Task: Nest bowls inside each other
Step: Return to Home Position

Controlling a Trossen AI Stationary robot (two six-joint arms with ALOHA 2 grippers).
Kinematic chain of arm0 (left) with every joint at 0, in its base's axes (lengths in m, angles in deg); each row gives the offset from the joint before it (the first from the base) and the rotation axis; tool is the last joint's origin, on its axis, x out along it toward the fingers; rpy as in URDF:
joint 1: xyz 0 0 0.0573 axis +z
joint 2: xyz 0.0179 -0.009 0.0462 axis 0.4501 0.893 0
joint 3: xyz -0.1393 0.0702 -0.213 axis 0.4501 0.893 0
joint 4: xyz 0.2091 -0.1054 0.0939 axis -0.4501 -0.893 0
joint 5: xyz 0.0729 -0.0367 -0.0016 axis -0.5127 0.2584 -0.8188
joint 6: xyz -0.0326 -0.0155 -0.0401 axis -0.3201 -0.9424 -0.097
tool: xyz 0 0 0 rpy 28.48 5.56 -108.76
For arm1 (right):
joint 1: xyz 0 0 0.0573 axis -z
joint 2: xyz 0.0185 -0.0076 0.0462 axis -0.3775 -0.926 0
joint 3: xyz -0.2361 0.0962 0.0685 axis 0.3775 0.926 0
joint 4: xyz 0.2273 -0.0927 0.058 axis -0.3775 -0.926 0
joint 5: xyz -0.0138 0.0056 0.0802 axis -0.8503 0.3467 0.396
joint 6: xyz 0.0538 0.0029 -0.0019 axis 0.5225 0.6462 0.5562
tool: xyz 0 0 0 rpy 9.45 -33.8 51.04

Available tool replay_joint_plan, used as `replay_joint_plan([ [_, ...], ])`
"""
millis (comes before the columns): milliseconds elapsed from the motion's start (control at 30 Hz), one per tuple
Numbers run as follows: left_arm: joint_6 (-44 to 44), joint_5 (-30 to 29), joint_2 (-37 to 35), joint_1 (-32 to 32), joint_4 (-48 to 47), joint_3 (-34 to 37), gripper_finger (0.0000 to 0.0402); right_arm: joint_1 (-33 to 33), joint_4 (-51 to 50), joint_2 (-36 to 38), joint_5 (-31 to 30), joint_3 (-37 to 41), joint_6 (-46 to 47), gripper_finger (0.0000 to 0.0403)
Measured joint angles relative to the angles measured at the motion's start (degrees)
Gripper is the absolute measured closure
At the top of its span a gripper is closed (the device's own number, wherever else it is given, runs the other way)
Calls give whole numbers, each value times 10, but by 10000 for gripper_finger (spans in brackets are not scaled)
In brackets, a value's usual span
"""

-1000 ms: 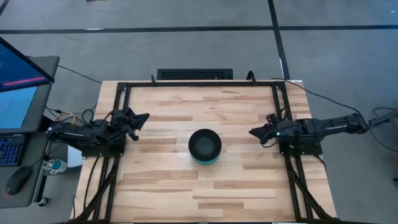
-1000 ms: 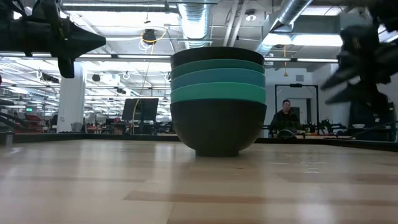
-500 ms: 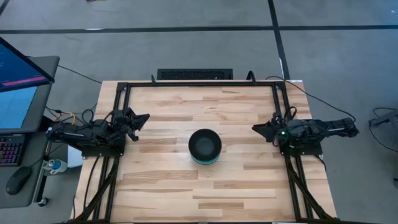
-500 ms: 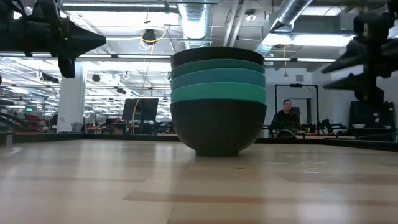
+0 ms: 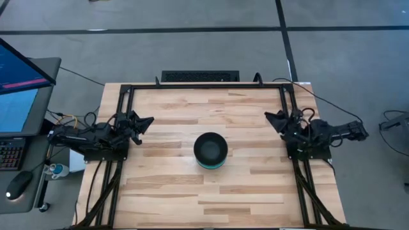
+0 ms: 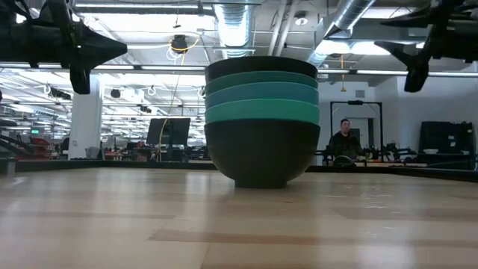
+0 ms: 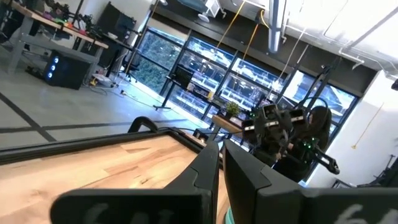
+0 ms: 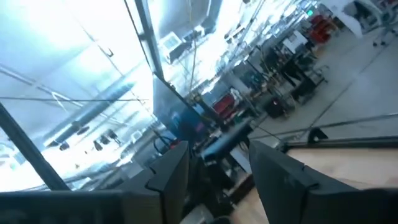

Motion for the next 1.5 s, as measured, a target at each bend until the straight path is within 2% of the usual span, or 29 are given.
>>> replay_joint_plan([
  [100, 0, 0, 0, 0, 0, 0, 388, -3, -16, 0, 0, 0, -6, 211],
  [367, -10, 2, 0, 0, 0, 0, 388, -26, -143, -1, -4, 1, 74, 211],
  [600, -11, 3, 0, 0, 0, 0, 388, -28, -152, -1, -4, 1, 48, 210],
  [900, -11, 3, 0, 0, -34, 0, 388, -28, -154, -1, -1, 1, 115, 211],
  [1000, -12, 3, 0, 0, -54, 0, 388, -28, -154, -1, -1, 1, 117, 209],
  [1133, -60, 4, 0, 0, -77, 0, 388, -28, -154, -1, -1, 0, 117, 209],
  [1500, -37, 1, 0, 0, -81, 0, 388, -28, -156, -1, 0, 0, 118, 209],
])
